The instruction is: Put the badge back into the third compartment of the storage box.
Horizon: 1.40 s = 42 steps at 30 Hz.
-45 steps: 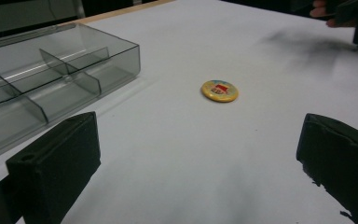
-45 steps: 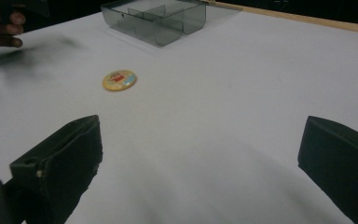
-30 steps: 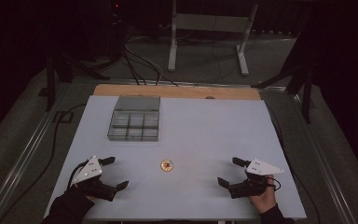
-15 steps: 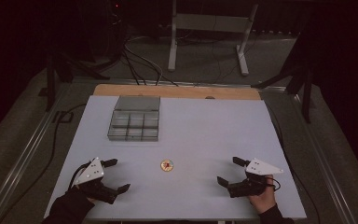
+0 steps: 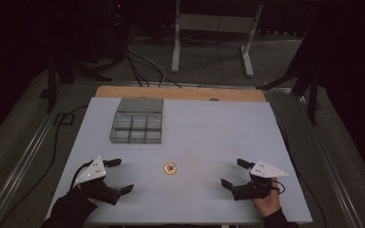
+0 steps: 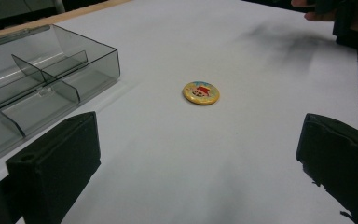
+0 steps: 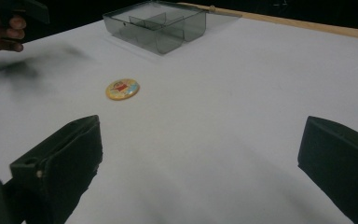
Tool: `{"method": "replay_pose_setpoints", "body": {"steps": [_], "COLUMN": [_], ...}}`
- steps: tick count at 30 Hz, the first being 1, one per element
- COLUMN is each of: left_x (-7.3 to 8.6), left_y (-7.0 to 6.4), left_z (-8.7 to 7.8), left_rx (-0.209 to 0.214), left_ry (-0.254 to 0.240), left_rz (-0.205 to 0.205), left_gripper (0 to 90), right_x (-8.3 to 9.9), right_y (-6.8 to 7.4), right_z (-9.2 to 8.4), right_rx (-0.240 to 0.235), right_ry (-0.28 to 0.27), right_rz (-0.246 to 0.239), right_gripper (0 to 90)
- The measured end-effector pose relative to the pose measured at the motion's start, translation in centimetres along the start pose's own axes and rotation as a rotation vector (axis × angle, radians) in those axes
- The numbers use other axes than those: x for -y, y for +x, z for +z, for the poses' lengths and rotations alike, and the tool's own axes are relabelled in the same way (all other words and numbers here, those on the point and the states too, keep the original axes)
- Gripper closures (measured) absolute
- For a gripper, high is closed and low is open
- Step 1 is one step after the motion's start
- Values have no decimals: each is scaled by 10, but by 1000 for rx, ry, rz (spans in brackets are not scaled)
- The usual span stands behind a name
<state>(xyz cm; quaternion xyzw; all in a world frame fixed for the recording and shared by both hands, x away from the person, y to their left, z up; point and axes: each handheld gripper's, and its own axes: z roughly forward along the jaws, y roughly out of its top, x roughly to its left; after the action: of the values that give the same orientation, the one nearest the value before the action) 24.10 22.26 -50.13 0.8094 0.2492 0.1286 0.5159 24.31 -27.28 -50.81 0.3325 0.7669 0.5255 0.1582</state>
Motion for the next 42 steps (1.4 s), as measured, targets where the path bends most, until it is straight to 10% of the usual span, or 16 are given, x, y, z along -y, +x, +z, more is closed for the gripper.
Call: {"method": "replay_pose_setpoints", "body": {"steps": [42], "left_x": [-54], "left_y": [-7], "left_z": [67], "left_rx": [84], "left_ry": [12], "left_rz": [39], "left_gripper": [1], "right_x": [0], "right_y": [1], "right_z": [2], "right_rx": [-25], "right_ry": [-3], "right_rz": [13], "right_gripper": [0]}}
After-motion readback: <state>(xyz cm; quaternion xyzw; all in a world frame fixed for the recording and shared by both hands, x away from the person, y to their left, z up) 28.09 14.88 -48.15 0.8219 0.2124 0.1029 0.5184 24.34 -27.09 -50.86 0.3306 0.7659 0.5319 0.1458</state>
